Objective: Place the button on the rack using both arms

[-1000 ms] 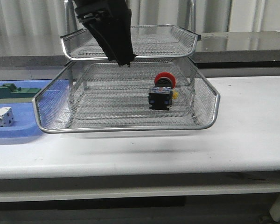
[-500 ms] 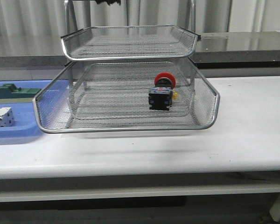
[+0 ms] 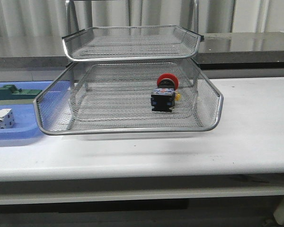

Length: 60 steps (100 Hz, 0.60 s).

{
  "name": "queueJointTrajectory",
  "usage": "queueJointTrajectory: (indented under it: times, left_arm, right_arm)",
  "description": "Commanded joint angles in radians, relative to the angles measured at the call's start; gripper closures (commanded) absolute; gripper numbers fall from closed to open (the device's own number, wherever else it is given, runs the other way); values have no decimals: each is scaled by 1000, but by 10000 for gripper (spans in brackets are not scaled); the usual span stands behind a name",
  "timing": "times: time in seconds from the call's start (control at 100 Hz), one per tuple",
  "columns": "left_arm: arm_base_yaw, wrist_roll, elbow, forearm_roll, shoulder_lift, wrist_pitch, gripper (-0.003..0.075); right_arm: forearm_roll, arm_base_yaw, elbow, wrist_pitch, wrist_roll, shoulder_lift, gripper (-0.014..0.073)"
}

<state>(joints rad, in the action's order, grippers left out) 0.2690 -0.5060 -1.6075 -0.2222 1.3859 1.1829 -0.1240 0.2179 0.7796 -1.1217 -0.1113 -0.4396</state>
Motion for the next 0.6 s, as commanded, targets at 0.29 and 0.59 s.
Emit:
queueJointTrajectory:
  times: [0.29, 0.59]
  left_arm:
    - [-98, 46, 571, -66, -456, -535, 447]
    - [-102, 66, 979, -112, -791, -878, 447]
  right_arm:
    - [-18, 1, 29, 57, 4, -8, 660]
    - [-18, 1, 29, 57, 4, -8, 660]
